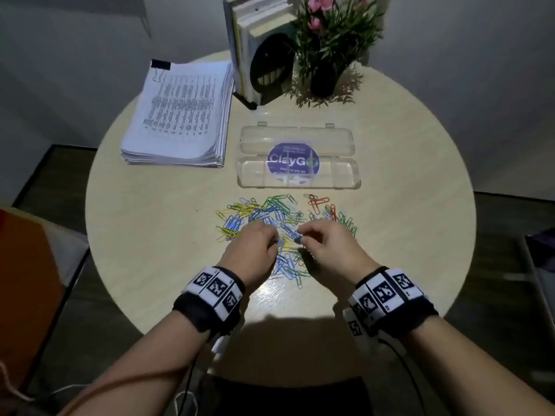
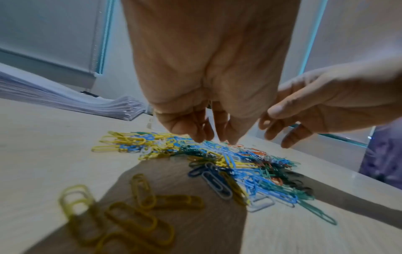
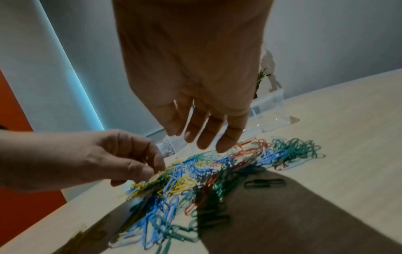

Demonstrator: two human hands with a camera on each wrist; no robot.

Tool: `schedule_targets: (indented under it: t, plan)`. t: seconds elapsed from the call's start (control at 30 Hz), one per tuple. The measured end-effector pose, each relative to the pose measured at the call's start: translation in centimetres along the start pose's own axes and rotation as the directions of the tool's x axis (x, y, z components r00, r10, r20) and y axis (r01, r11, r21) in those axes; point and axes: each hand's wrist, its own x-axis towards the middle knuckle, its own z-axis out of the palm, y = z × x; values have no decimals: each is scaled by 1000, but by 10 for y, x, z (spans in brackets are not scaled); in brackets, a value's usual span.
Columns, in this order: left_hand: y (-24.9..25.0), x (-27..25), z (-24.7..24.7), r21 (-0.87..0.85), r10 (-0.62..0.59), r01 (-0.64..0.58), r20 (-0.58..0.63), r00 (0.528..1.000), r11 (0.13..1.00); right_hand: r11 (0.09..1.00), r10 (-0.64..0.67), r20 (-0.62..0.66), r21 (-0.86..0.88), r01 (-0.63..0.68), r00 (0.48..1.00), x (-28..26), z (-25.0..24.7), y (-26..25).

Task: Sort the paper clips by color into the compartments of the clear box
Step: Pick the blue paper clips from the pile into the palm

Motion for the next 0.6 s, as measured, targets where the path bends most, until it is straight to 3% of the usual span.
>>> schedule_targets:
  t: [0.13,0.27,0.4,0.6]
  plan:
    - [7,11,6,36,-40,41,-36,999,999,975,85,-39,-204,-91,996,15,7,3]
    - [7,21,18,87,-26,22,49,998,996,937,61,-26,-344,-67,998,30,18,7]
    - [5,25,17,-22,-25,25,33,999,999,902,34,7,-430,-28,999,40,20,10]
    - [-6,20,6,-299,-121,118,10,993,947,887,12,43,-462,9,999,44,10,8]
